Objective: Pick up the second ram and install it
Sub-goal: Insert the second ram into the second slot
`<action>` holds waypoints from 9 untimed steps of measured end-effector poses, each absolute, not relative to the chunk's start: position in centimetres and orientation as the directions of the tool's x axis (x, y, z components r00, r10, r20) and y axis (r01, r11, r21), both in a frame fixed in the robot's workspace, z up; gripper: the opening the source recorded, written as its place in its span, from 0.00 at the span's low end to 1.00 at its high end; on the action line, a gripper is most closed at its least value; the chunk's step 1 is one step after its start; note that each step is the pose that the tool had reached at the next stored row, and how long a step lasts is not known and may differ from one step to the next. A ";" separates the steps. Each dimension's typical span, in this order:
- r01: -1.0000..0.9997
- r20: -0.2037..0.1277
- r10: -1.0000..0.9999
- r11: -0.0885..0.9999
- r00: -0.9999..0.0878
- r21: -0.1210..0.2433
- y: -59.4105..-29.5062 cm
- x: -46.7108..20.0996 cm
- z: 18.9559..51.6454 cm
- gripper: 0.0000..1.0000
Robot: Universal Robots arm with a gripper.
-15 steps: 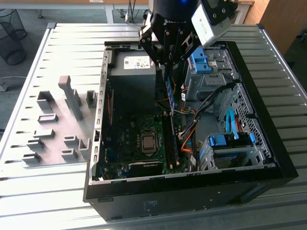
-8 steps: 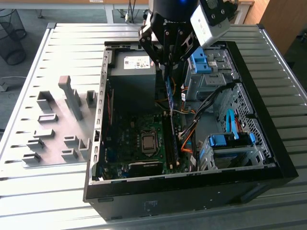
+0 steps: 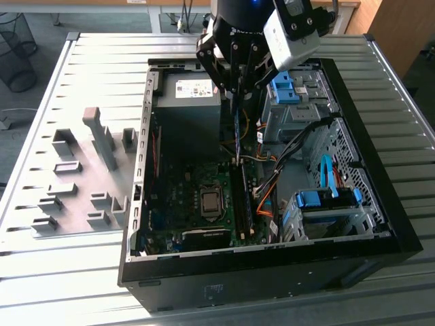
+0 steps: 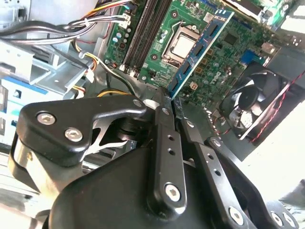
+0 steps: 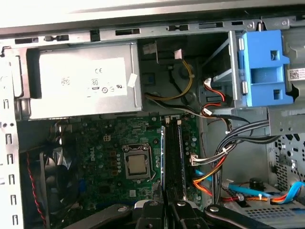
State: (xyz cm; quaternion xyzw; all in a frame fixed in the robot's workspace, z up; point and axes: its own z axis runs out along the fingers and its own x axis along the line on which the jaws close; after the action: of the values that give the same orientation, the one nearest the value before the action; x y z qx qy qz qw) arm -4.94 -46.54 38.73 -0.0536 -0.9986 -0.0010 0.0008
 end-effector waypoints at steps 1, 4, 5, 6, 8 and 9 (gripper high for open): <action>0.109 0.002 0.109 0.994 -0.994 0.002 -46.5 -4.9 38.7 0.14; 0.110 0.002 0.110 0.994 -0.994 0.002 -46.5 -4.9 38.7 0.14; 0.110 0.002 0.110 0.994 -0.994 0.002 -46.5 -4.9 38.7 0.14; 0.110 0.002 0.110 0.994 -0.994 0.002 -46.5 -4.9 38.7 0.14; 0.110 0.002 0.110 0.994 -0.994 0.002 -46.5 -4.9 38.7 0.14; 0.110 0.002 0.110 0.994 -0.994 0.002 -46.5 -4.9 38.7 0.14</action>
State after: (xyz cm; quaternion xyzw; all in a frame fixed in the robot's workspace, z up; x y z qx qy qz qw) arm -4.94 -46.54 38.72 -0.0552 -0.9985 -0.0011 0.0008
